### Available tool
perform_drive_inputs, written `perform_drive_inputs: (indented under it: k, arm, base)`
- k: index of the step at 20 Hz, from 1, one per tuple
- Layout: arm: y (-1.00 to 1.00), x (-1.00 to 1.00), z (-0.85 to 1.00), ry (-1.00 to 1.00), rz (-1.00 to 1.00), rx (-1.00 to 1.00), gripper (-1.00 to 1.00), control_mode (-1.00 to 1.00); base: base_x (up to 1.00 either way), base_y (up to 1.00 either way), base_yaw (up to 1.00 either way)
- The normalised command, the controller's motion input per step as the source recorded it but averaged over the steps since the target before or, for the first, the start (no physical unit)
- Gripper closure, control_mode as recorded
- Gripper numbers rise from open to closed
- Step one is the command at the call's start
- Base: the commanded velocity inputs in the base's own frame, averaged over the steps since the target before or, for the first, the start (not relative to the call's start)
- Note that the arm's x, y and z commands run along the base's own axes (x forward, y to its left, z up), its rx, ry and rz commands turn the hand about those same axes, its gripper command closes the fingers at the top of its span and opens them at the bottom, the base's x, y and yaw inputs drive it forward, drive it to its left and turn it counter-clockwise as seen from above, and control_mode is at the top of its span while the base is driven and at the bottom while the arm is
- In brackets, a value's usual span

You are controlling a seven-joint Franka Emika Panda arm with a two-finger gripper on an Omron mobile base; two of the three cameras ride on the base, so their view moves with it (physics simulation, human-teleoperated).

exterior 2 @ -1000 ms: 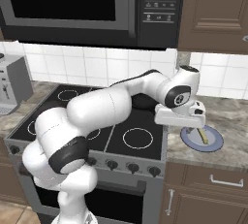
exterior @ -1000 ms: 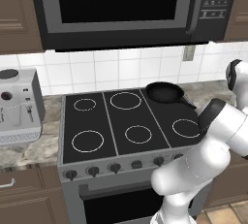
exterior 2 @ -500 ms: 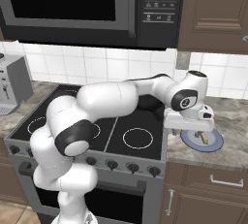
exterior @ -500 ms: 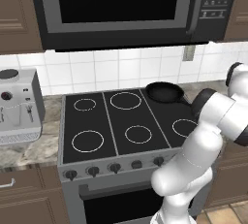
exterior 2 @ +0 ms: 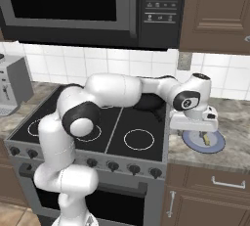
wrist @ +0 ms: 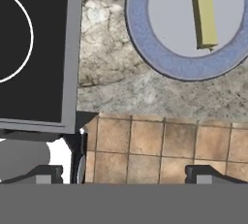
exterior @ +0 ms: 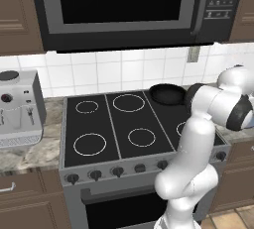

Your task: Pick up the butter stick and place it in the pan. Then turn on the burner for the pan.

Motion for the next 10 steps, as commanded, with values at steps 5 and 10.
perform_drive_inputs:
  k: [5,10]
  arm:
    - [-0.31,0.27,-0.17,0.0,0.0,0.0,-1.0,-1.0]
    - [-0.13,0.29,-0.17,0.0,0.0,0.0,-1.0,-1.0]
  base:
    - [0.0,0.0,0.0]
    - [0.0,0.0,0.0]
